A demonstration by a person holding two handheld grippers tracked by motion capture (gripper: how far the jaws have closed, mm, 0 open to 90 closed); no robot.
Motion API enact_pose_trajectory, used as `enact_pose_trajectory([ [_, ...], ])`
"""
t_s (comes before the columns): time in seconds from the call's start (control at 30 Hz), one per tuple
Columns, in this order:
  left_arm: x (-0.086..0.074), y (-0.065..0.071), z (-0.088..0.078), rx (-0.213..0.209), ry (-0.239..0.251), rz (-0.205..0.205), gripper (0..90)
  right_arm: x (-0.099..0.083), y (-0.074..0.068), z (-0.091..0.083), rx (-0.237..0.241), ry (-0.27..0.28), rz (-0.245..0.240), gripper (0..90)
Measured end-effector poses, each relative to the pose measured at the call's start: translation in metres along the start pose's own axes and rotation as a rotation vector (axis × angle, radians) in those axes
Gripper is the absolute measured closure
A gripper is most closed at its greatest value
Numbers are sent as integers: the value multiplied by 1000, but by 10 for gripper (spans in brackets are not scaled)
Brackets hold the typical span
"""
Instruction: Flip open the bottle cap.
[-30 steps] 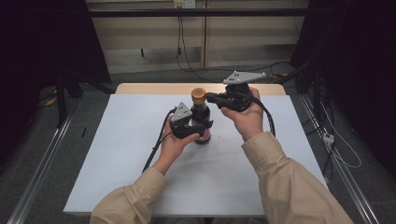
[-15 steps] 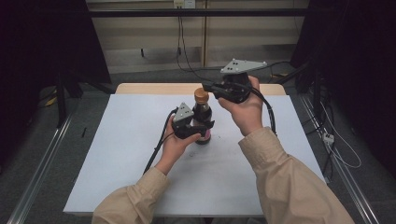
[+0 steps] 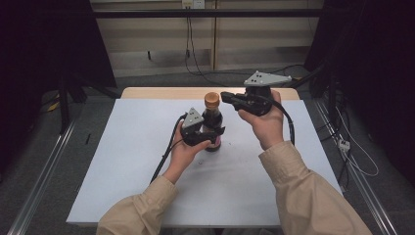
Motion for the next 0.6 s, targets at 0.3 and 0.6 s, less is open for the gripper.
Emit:
enact_pose_trajectory([
  [0.3,0,0,0,7,4,-3,300,-18,2,3,15,-48,10,900],
  [0.6,0,0,0,9,8,-3,299,-20,-1,8,30,-54,8,900],
])
Point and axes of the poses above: each handheld gripper's, and its own axes: z roughly forward along the jaws, x roughly out of its top, y roughly to its right, the point moved 4 cm from there along z, roughly forward along the jaws, and after that the axes turned 5 degrees about z, right-handed, at the moved point
